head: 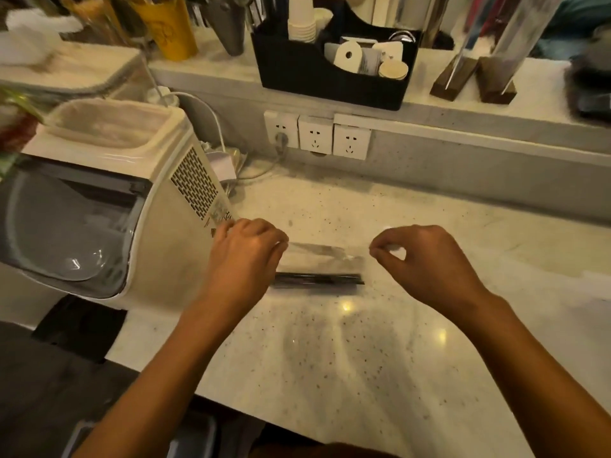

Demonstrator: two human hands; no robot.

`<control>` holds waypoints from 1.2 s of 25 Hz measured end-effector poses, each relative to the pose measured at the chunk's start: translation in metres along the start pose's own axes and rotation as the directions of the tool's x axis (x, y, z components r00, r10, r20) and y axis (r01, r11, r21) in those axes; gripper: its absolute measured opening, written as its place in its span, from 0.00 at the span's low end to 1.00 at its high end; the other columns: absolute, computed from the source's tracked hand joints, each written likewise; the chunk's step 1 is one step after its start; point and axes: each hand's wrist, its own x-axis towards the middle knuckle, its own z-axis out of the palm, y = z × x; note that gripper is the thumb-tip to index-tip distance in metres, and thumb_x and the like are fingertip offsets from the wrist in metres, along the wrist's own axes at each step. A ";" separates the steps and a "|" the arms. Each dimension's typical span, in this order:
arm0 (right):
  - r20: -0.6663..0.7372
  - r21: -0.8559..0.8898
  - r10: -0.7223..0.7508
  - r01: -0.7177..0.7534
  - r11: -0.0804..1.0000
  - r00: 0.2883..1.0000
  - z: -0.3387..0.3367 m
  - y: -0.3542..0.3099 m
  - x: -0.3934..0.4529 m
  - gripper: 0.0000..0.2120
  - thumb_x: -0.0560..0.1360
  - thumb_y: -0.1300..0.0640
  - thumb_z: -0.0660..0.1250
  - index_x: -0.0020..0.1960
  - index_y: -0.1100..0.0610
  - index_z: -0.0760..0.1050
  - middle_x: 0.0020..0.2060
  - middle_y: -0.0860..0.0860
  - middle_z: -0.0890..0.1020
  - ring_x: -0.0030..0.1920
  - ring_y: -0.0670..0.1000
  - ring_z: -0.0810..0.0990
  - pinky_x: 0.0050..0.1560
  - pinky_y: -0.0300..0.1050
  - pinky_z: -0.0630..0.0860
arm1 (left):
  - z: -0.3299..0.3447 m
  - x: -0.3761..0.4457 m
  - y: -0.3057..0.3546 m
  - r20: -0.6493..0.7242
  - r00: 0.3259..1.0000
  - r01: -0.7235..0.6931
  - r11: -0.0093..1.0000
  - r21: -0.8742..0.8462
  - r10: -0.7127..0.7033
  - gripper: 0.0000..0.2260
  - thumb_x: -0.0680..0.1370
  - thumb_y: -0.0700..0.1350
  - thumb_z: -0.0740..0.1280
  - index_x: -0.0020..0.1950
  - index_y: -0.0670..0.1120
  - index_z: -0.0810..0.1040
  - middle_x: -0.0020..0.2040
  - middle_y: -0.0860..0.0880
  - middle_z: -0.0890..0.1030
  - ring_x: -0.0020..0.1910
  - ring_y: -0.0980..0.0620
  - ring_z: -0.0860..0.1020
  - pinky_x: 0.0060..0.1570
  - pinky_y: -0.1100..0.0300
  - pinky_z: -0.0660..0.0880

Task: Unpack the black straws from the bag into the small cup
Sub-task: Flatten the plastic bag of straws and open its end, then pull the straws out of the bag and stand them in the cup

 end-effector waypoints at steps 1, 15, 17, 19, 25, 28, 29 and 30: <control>0.035 -0.014 0.037 -0.037 0.999 0.999 0.003 0.003 -0.002 0.07 0.78 0.54 0.71 0.54 0.51 0.86 0.49 0.46 0.88 0.47 0.46 0.84 0.49 0.41 0.79 | 0.005 0.001 0.003 0.025 0.999 0.022 1.000 -0.006 -0.022 0.08 0.81 0.47 0.68 0.56 0.50 0.85 0.57 0.49 0.85 0.59 0.46 0.79 0.66 0.45 0.66; 0.079 -0.126 0.158 -0.147 0.981 0.984 -0.006 0.027 -0.008 0.08 0.77 0.48 0.71 0.55 0.46 0.84 0.50 0.42 0.87 0.45 0.45 0.82 0.48 0.44 0.80 | 0.027 0.014 0.016 -0.080 0.997 -0.023 0.996 -0.084 0.017 0.05 0.78 0.44 0.73 0.52 0.48 0.87 0.58 0.45 0.84 0.62 0.41 0.77 0.62 0.43 0.70; 0.042 -0.091 0.083 -0.079 0.993 0.996 -0.002 0.016 -0.003 0.12 0.76 0.46 0.72 0.59 0.46 0.83 0.50 0.43 0.86 0.46 0.46 0.82 0.49 0.45 0.81 | 0.026 0.019 0.018 -0.104 0.994 -0.034 0.995 -0.090 0.025 0.05 0.77 0.44 0.74 0.52 0.49 0.87 0.59 0.45 0.84 0.62 0.41 0.77 0.61 0.43 0.70; 0.015 -0.042 0.015 -0.014 0.999 1.000 0.006 0.002 0.004 0.11 0.77 0.47 0.72 0.58 0.48 0.84 0.51 0.44 0.87 0.49 0.47 0.83 0.50 0.45 0.80 | 0.025 0.021 0.018 -0.116 0.993 -0.044 0.994 -0.099 0.033 0.05 0.77 0.44 0.74 0.52 0.49 0.87 0.59 0.45 0.84 0.62 0.41 0.77 0.61 0.43 0.70; -0.044 -0.012 -0.082 0.082 0.997 0.996 0.016 -0.019 0.023 0.05 0.78 0.56 0.72 0.52 0.52 0.86 0.46 0.46 0.88 0.43 0.46 0.84 0.46 0.39 0.78 | 0.026 0.022 0.010 -0.174 0.981 0.065 0.987 -0.146 -0.091 0.10 0.78 0.50 0.72 0.58 0.51 0.85 0.63 0.46 0.82 0.65 0.42 0.76 0.68 0.38 0.65; -0.083 -0.016 -0.099 0.098 0.995 0.992 0.009 -0.027 0.030 0.05 0.78 0.57 0.72 0.51 0.54 0.86 0.45 0.47 0.89 0.43 0.47 0.85 0.46 0.42 0.80 | 0.034 0.015 -0.005 -0.195 0.936 0.241 0.937 -0.253 -0.293 0.25 0.76 0.57 0.72 0.71 0.52 0.74 0.70 0.46 0.76 0.70 0.44 0.71 0.71 0.42 0.63; -0.095 -0.019 -0.103 0.102 0.995 0.990 0.006 -0.030 0.033 0.05 0.78 0.57 0.72 0.51 0.54 0.86 0.44 0.47 0.89 0.43 0.47 0.86 0.46 0.42 0.80 | 0.039 0.010 -0.012 -0.164 0.901 0.322 0.874 -0.365 -0.401 0.30 0.75 0.58 0.73 0.74 0.53 0.69 0.72 0.46 0.73 0.72 0.45 0.69 0.71 0.45 0.63; -0.106 -0.021 -0.103 0.102 0.995 0.989 0.001 -0.034 0.035 0.05 0.78 0.57 0.72 0.51 0.54 0.86 0.44 0.47 0.89 0.43 0.47 0.85 0.45 0.41 0.79 | 0.045 0.003 -0.018 -0.096 0.851 0.405 0.760 -0.509 -0.517 0.35 0.74 0.58 0.75 0.77 0.53 0.64 0.75 0.47 0.70 0.73 0.47 0.67 0.69 0.48 0.64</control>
